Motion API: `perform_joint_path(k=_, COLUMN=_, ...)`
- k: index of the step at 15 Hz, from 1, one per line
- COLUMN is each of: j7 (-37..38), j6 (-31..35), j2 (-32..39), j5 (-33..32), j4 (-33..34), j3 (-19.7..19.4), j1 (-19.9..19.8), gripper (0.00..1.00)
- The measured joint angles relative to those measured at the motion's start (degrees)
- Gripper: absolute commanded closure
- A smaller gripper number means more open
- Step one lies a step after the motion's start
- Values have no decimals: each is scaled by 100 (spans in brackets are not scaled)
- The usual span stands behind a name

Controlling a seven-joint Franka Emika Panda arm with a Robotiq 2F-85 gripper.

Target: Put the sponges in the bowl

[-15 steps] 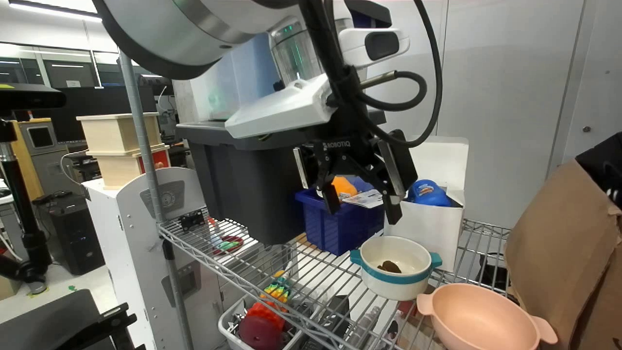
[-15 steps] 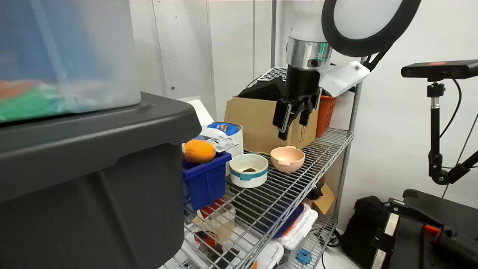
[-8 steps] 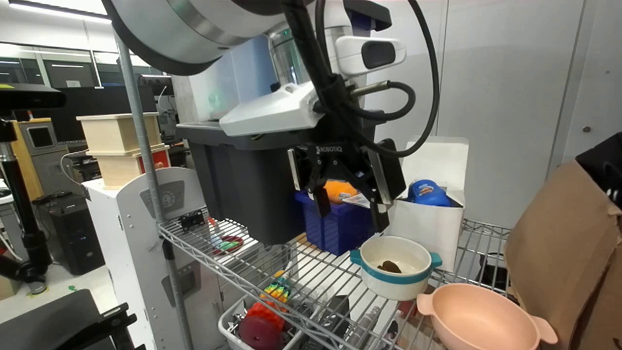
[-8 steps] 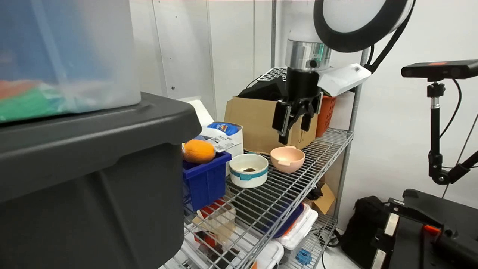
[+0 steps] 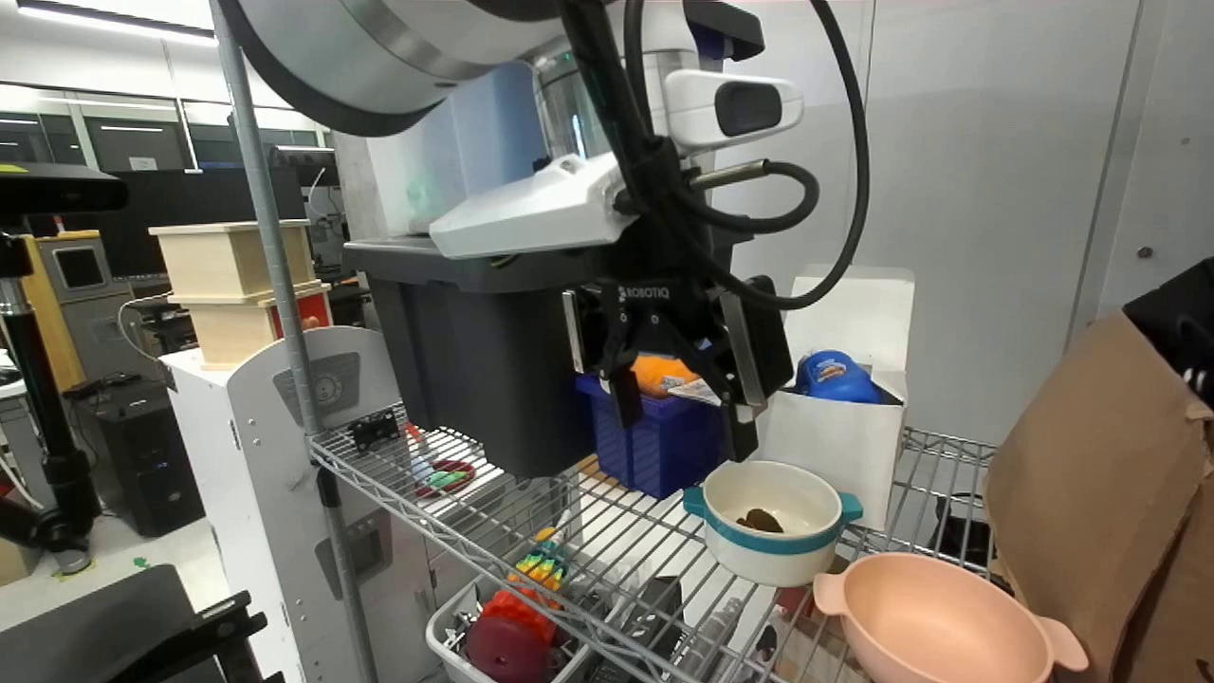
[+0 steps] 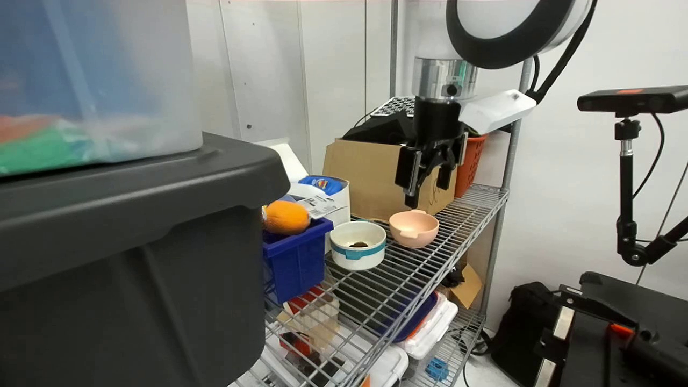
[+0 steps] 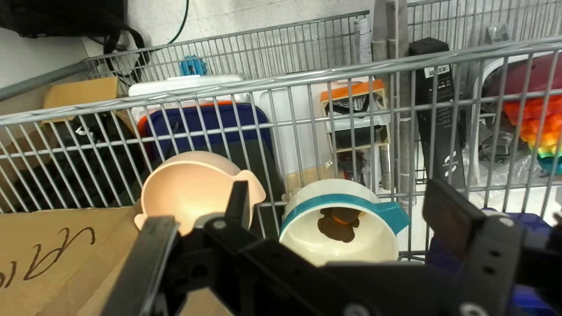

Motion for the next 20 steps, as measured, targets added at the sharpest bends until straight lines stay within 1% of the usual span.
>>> perform_joint_path(k=16, j7=-13, j6=22, j2=25, j5=-6, j4=-13, j3=0, j1=5, gripper=0)
perform_joint_path(k=20, j7=-13, j6=28, j2=91, j5=-10, j4=68, j3=4, j1=53, gripper=0)
